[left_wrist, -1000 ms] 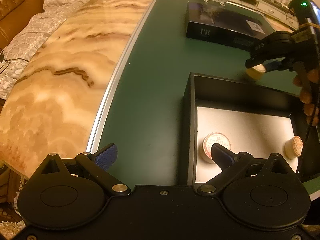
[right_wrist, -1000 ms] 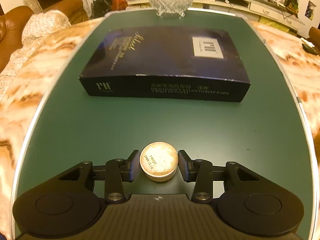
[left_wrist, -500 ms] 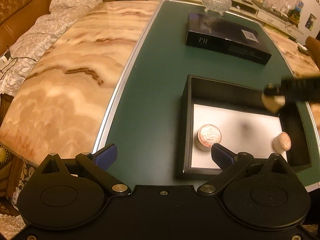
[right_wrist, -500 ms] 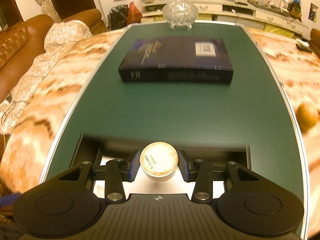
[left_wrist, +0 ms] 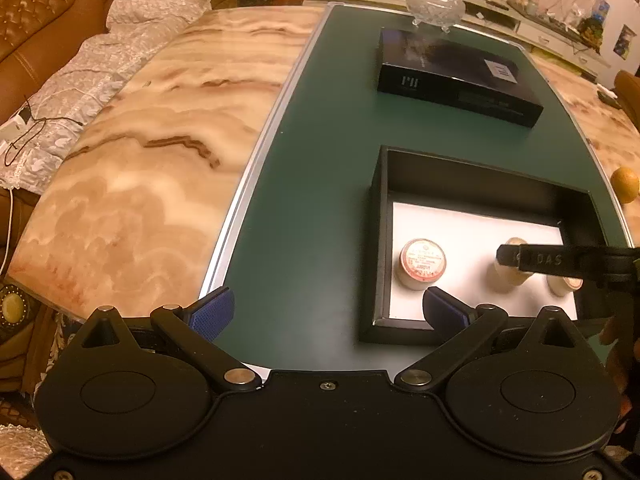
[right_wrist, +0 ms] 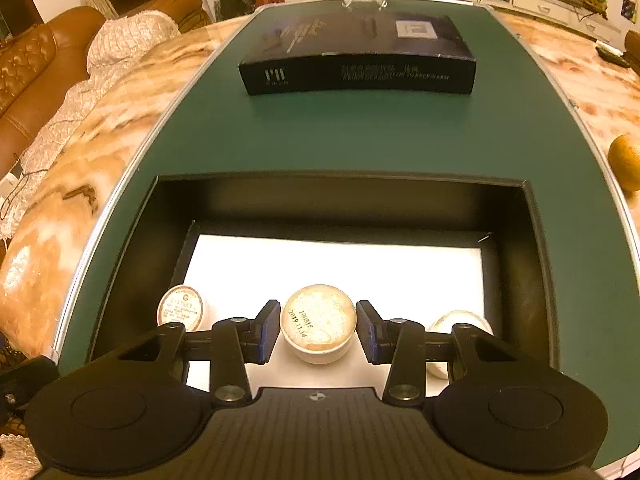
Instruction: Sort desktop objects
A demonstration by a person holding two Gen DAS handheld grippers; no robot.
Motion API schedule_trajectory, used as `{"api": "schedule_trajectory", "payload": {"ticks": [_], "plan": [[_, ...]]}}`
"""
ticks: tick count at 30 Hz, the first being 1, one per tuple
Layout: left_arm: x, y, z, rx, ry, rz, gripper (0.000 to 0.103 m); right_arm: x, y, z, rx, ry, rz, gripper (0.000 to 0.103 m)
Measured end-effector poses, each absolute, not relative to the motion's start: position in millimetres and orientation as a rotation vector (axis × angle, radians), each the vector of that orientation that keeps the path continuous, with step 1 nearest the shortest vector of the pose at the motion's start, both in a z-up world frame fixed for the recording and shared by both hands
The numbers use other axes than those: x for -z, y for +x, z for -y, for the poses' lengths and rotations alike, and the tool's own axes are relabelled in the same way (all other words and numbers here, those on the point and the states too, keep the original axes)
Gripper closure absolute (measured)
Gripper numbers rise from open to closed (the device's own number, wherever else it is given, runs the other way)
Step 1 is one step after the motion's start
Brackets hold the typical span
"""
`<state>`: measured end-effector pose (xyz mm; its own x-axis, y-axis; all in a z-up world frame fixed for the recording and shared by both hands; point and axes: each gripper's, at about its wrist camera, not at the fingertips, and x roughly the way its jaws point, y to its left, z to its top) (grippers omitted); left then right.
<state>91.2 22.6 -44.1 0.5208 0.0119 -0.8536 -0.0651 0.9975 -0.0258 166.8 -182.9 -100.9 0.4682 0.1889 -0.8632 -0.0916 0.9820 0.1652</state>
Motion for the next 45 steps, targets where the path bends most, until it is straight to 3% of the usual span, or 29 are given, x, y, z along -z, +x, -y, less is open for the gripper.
{"api": "schedule_trajectory", "payload": {"ticks": [18,32,45], "plan": [[46,91,-23,-0.052,-0.048,-1.033,0.001,109,162,171,-0.143,0.064,-1.077,0.056],[7,53,-1,-0.024,-0.024,-0.998,0.000,33,63,197,-0.031,0.113,-0.931,0.016],[10,-1,10,0.032,0.009,-1.041,0.000,2,-33,195,0.021,0.078,-0.900,0.007]]}}
